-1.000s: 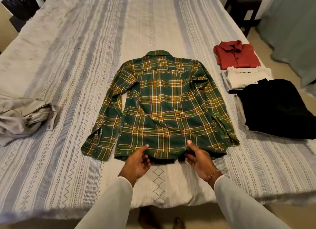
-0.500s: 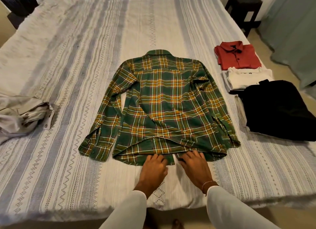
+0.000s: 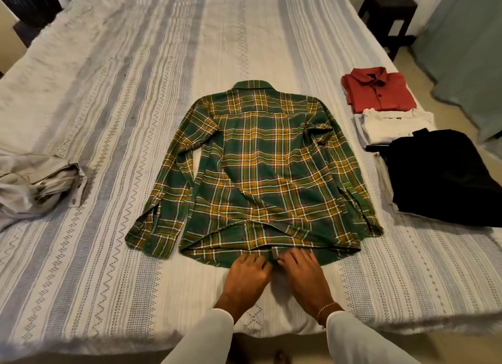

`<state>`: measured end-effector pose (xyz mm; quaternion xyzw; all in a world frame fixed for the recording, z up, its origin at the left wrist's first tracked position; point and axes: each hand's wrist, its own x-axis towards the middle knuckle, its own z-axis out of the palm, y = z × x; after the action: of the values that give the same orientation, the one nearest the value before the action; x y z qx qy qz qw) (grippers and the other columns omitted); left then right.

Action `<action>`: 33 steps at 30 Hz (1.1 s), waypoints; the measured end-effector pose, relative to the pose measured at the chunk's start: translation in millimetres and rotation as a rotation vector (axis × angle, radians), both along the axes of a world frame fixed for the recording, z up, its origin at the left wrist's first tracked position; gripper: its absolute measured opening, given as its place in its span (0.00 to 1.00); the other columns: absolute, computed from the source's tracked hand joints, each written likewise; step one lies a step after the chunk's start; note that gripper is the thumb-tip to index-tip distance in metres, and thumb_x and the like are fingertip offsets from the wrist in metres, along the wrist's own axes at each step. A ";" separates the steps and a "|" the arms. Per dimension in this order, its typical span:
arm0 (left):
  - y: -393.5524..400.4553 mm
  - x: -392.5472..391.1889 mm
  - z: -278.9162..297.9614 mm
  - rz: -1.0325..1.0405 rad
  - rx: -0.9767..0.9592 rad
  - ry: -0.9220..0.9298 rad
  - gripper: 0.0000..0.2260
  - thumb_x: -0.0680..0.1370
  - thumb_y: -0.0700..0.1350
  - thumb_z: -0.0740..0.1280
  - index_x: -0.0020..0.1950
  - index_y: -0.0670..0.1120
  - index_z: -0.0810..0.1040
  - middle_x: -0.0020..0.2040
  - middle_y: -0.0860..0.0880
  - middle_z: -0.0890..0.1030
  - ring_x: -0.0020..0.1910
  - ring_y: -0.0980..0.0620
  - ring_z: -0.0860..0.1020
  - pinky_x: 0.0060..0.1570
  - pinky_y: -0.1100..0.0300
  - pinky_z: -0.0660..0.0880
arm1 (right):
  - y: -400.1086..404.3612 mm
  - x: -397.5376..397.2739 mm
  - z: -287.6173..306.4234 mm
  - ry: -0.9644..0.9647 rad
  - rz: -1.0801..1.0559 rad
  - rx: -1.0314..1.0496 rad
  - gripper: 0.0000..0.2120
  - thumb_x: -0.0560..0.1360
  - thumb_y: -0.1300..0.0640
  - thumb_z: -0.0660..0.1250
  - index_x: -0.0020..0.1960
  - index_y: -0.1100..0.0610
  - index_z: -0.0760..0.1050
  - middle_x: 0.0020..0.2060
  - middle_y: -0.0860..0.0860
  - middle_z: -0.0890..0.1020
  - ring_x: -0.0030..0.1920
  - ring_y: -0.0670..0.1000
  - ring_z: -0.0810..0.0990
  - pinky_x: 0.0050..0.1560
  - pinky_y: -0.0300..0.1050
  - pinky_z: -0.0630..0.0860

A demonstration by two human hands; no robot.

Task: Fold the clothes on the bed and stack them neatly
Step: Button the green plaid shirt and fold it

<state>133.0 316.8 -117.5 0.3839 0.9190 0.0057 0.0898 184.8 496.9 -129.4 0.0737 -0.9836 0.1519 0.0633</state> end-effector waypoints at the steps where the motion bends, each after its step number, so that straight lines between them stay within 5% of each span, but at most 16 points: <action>1: 1.6 1.2 2.5 0.011 0.004 0.000 0.16 0.67 0.53 0.81 0.50 0.50 0.83 0.45 0.48 0.84 0.43 0.47 0.83 0.45 0.52 0.81 | 1.2 1.5 -3.1 0.006 0.004 -0.007 0.21 0.65 0.47 0.82 0.54 0.51 0.80 0.49 0.50 0.83 0.47 0.51 0.83 0.50 0.45 0.80; 10: 8.0 14.3 -4.6 0.032 0.003 -0.045 0.16 0.61 0.55 0.84 0.42 0.51 0.85 0.34 0.52 0.83 0.29 0.53 0.80 0.31 0.60 0.79 | 4.4 3.9 -17.4 -0.067 0.082 0.023 0.21 0.65 0.47 0.82 0.55 0.48 0.82 0.47 0.48 0.82 0.46 0.50 0.82 0.47 0.44 0.79; 13: 3.3 10.9 -0.9 0.132 0.083 -0.114 0.08 0.76 0.56 0.71 0.47 0.52 0.84 0.39 0.53 0.83 0.33 0.53 0.80 0.36 0.60 0.78 | 5.7 1.1 -18.6 -0.126 0.082 -0.037 0.12 0.77 0.43 0.69 0.56 0.47 0.82 0.48 0.47 0.81 0.48 0.49 0.79 0.48 0.42 0.75; 16: -8.2 -5.1 2.1 0.264 0.223 -0.107 0.08 0.80 0.52 0.65 0.50 0.50 0.81 0.44 0.51 0.82 0.41 0.52 0.78 0.43 0.58 0.76 | 12.2 -11.8 -5.5 -0.128 -0.035 -0.191 0.22 0.83 0.38 0.53 0.58 0.49 0.81 0.50 0.47 0.80 0.50 0.47 0.77 0.51 0.41 0.74; 18: -16.6 -22.7 3.3 0.315 0.253 -0.023 0.08 0.78 0.49 0.71 0.54 0.48 0.82 0.48 0.49 0.81 0.44 0.52 0.77 0.45 0.59 0.76 | 21.4 -28.3 3.4 -0.041 -0.147 -0.135 0.16 0.82 0.44 0.61 0.61 0.52 0.78 0.53 0.50 0.81 0.52 0.50 0.78 0.52 0.45 0.78; 20: -19.4 -46.0 5.4 0.344 0.186 0.026 0.18 0.75 0.48 0.75 0.63 0.46 0.80 0.60 0.43 0.80 0.57 0.44 0.80 0.56 0.51 0.78 | 29.2 -48.3 8.4 -0.032 -0.205 -0.053 0.17 0.77 0.49 0.71 0.63 0.55 0.78 0.55 0.54 0.81 0.53 0.54 0.80 0.52 0.49 0.81; 22: -18.0 -65.9 10.4 0.388 0.066 -0.069 0.28 0.79 0.50 0.71 0.77 0.48 0.67 0.76 0.41 0.68 0.75 0.38 0.67 0.72 0.44 0.66 | 35.6 -65.5 7.4 -0.095 -0.120 0.071 0.20 0.75 0.51 0.74 0.65 0.55 0.77 0.58 0.55 0.81 0.56 0.57 0.80 0.56 0.53 0.80; 24: -18.4 -80.6 14.3 0.452 0.004 -0.179 0.30 0.83 0.51 0.64 0.82 0.49 0.55 0.81 0.44 0.58 0.80 0.41 0.57 0.77 0.45 0.56 | 38.9 -77.6 4.2 -0.191 -0.003 0.173 0.21 0.77 0.53 0.73 0.68 0.56 0.76 0.62 0.56 0.80 0.60 0.60 0.79 0.63 0.57 0.76; 28: -32.2 -86.1 17.9 0.491 -0.057 -0.155 0.22 0.84 0.50 0.61 0.78 0.47 0.63 0.77 0.45 0.66 0.75 0.43 0.65 0.76 0.48 0.61 | 46.2 -76.1 0.8 -0.162 0.069 0.274 0.21 0.70 0.55 0.79 0.61 0.57 0.81 0.56 0.56 0.84 0.55 0.60 0.84 0.58 0.57 0.79; 33: -65.6 -48.1 21.9 0.113 0.021 -0.113 0.14 0.81 0.52 0.67 0.64 0.48 0.77 0.60 0.48 0.80 0.56 0.48 0.79 0.57 0.53 0.77 | 58.5 -39.5 12.0 0.066 0.192 0.155 0.15 0.68 0.55 0.80 0.52 0.56 0.82 0.46 0.53 0.84 0.43 0.53 0.83 0.44 0.45 0.80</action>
<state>84.9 251.2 -95.6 0.3315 0.9325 0.0422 0.1367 145.3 555.5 -117.5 0.1769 -0.9783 0.0784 0.0748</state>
